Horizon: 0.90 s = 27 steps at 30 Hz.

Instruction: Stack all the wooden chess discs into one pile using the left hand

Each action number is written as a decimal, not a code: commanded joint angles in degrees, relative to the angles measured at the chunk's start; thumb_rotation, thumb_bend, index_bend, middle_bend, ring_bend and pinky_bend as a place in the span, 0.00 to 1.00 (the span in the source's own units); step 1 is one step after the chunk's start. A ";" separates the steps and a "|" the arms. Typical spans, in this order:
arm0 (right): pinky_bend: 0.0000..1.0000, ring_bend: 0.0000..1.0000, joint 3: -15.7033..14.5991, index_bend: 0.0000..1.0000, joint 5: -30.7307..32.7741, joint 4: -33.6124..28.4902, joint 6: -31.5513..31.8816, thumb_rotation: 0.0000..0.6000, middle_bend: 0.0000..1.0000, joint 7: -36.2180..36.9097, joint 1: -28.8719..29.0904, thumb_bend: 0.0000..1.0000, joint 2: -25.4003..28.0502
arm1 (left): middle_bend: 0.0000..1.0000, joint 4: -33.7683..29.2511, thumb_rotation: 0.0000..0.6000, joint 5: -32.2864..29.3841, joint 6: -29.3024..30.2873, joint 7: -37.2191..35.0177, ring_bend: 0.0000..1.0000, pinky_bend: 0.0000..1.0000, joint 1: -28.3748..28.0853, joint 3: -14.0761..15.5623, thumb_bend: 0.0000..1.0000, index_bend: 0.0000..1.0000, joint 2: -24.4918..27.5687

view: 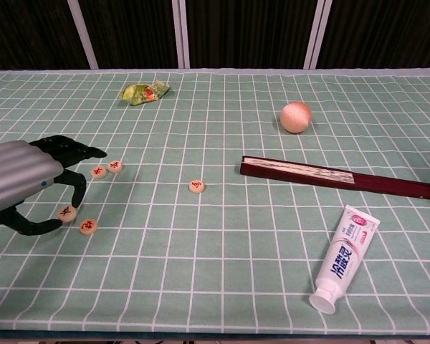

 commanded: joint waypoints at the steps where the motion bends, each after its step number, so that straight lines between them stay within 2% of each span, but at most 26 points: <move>1: 0.00 0.00 0.02 0.09 0.01 -0.08 0.01 1.00 0.01 -0.04 0.00 0.23 0.03 | 0.00 0.39 1.00 0.32 -0.30 -0.20 0.00 0.00 0.19 -0.21 0.32 0.53 -0.44; 27: 0.00 0.00 -0.04 0.09 0.05 -0.22 -0.25 1.00 0.01 -0.09 0.05 0.23 0.20 | 0.00 2.20 1.00 1.89 -2.47 1.63 0.00 0.00 0.87 -2.04 0.32 0.52 -3.28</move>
